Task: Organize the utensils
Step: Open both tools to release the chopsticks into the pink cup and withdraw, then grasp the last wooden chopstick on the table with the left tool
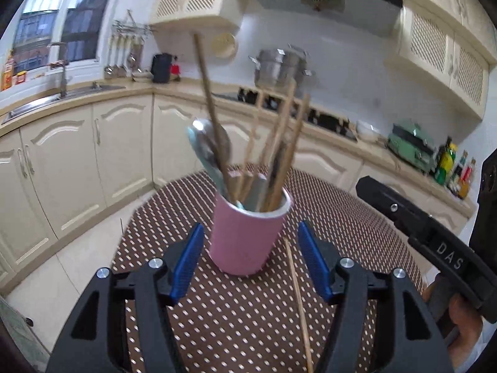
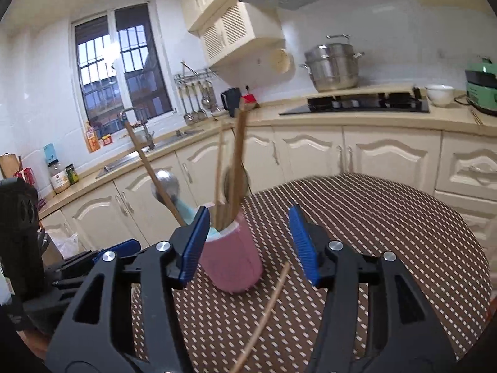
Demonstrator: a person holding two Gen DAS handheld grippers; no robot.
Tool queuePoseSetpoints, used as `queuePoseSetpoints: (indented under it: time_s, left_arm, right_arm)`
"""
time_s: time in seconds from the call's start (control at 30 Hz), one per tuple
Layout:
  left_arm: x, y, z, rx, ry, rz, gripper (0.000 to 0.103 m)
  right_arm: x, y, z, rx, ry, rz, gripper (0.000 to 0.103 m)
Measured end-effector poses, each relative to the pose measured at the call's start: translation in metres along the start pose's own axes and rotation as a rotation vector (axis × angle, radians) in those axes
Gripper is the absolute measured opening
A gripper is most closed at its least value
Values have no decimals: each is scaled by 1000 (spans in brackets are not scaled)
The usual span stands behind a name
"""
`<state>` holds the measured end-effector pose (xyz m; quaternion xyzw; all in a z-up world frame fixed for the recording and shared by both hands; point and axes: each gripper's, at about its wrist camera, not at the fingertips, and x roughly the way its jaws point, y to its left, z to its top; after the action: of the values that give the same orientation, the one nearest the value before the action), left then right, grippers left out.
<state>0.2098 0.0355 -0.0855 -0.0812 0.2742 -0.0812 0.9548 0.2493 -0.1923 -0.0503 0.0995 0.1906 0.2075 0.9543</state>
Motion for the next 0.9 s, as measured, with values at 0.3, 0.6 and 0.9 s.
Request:
queuePoseSetpoints:
  time_s: [0.3, 0.6, 0.9]
  left_arm:
    - [54, -48, -28, 140, 293, 6, 62]
    - [105, -75, -45, 216, 455, 47, 49]
    - [137, -82, -45, 211, 520, 73, 24]
  right_arm:
    - [-10, -46, -32, 70, 135, -79, 58]
    - [-13, -82, -55, 143, 233, -91, 60]
    - [-4, -92, -61, 163, 276, -77, 61]
